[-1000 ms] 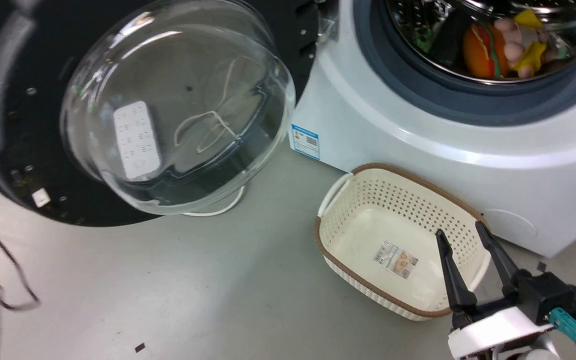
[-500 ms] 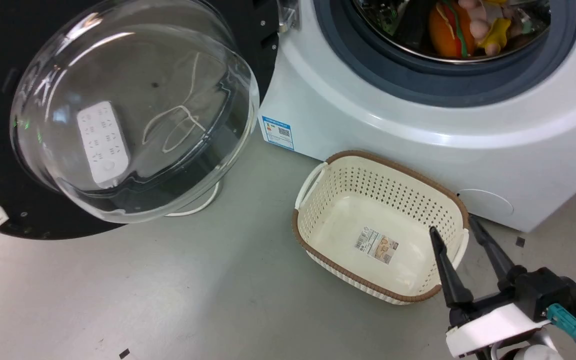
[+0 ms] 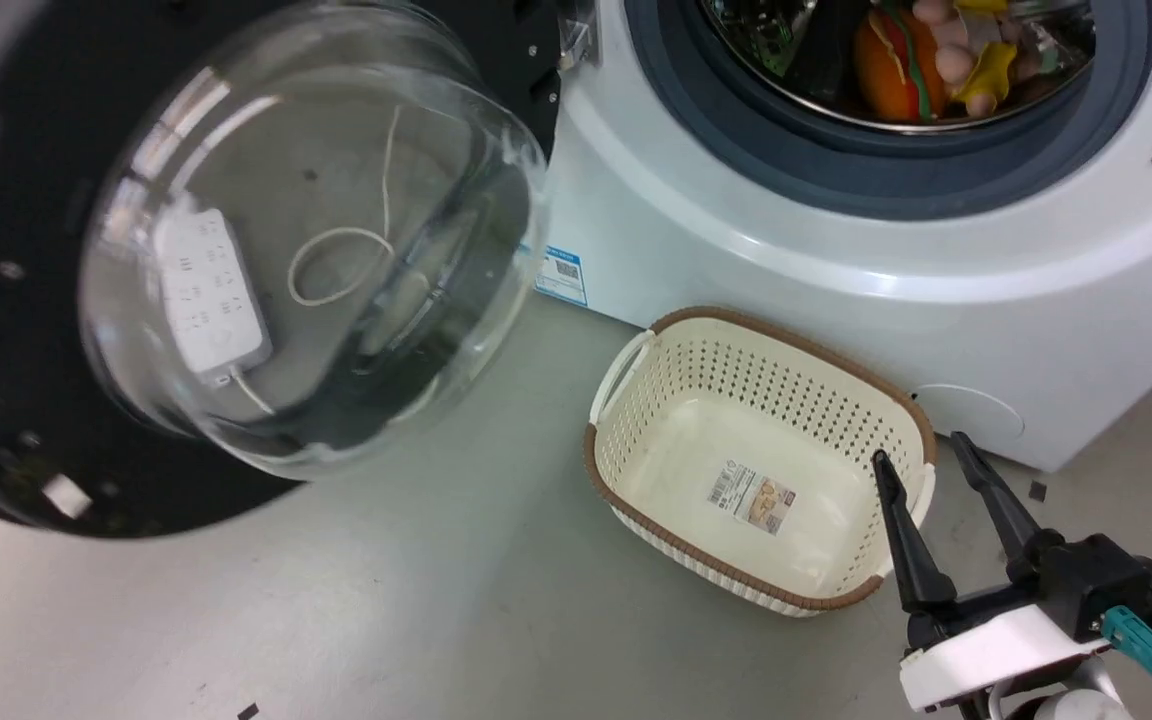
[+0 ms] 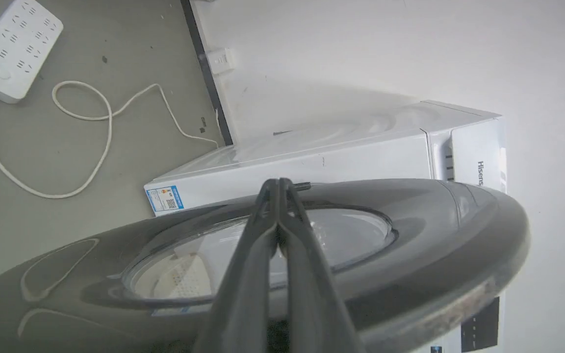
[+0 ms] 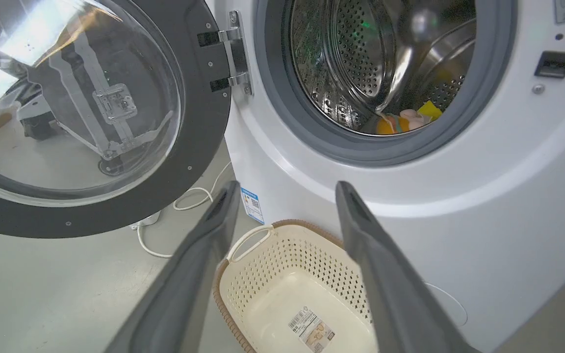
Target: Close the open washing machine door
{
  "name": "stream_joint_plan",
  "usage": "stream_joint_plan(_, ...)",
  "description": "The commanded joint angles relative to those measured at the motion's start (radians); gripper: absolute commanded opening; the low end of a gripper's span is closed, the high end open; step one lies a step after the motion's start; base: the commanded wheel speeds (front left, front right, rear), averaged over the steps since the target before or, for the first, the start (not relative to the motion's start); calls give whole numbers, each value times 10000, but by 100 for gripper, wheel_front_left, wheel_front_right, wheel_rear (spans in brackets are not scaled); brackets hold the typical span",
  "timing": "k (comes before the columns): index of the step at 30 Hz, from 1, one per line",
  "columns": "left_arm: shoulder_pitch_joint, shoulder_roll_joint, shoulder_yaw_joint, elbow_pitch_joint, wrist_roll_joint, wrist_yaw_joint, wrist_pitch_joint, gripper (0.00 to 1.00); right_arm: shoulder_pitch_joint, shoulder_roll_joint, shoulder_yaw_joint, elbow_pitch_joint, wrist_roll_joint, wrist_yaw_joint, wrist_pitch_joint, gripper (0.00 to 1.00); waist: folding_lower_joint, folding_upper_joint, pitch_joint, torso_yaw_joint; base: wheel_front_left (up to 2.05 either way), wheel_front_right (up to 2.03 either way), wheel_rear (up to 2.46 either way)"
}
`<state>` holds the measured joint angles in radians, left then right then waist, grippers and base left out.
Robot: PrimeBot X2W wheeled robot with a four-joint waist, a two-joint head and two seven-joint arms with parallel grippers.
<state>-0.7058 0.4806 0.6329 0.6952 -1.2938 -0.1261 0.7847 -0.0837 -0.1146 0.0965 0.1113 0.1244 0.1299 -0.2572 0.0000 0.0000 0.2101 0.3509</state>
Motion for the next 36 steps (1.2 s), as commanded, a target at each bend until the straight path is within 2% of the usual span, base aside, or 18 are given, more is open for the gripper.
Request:
stream_joint_plan(1, 459, -370, -116, -235, -235, -42, 570, 0, 7, 14, -61, 27, 20, 8, -45, 100, 0, 0, -164, 76, 0, 0, 0)
stream_joint_plan(7, 1214, -1045, -301, -1106, -1028, -1, 2205, 0, 191, 145, -152, 225, 1, 8, -45, 100, 0, 0, -691, 201, 0, 0, 0)
stream_joint_plan(12, 1955, -1607, -509, -2079, -1319, -1, 2958, 0, 261, 260, -230, 313, 9, 8, -45, 100, 0, 0, -1073, 118, 0, 0, 0)
stream_joint_plan(16, 3051, -2582, -942, -3514, -1473, 134, 3596, 0, 420, 394, -393, 446, 6, 8, -45, 100, 0, 0, -1454, -23, 0, 0, 0)
stream_joint_plan(17, 3051, -2582, -942, -3514, -1473, 134, 3596, 0, 420, 394, -393, 446, 6, 8, -45, 100, 0, 0, -1454, -23, 0, 0, 0)
stream_joint_plan(18, 3486, -2993, -1169, -4117, -1461, 214, 3768, 0, 452, 435, -486, 453, -26, 8, -45, 100, 0, 0, -1547, -129, 0, 0, 0)
stream_joint_plan(19, 3486, -2993, -1169, -4117, -1461, 214, 3768, 0, 452, 435, -486, 453, -26, 8, -45, 100, 0, 0, -1547, -129, 0, 0, 0)
stream_joint_plan(23, 4716, -3881, -1785, -5495, -1381, 345, 4025, 0, 454, 524, -718, 423, -82, 8, -45, 100, 0, 0, -1685, -647, 0, 0, 0)
stream_joint_plan(28, 5584, -4216, -2487, -6025, -1602, 329, 4028, 0, 418, 552, -949, 360, -188, 8, -45, 100, 0, 0, -1630, -1203, 0, 0, 0)
stream_joint_plan(36, 6557, -4300, -4767, -6025, -2420, 97, 3159, 0, 204, 577, -1465, 269, -379, 8, -46, 100, 0, 0, -1213, -2672, 0, 0, 0)
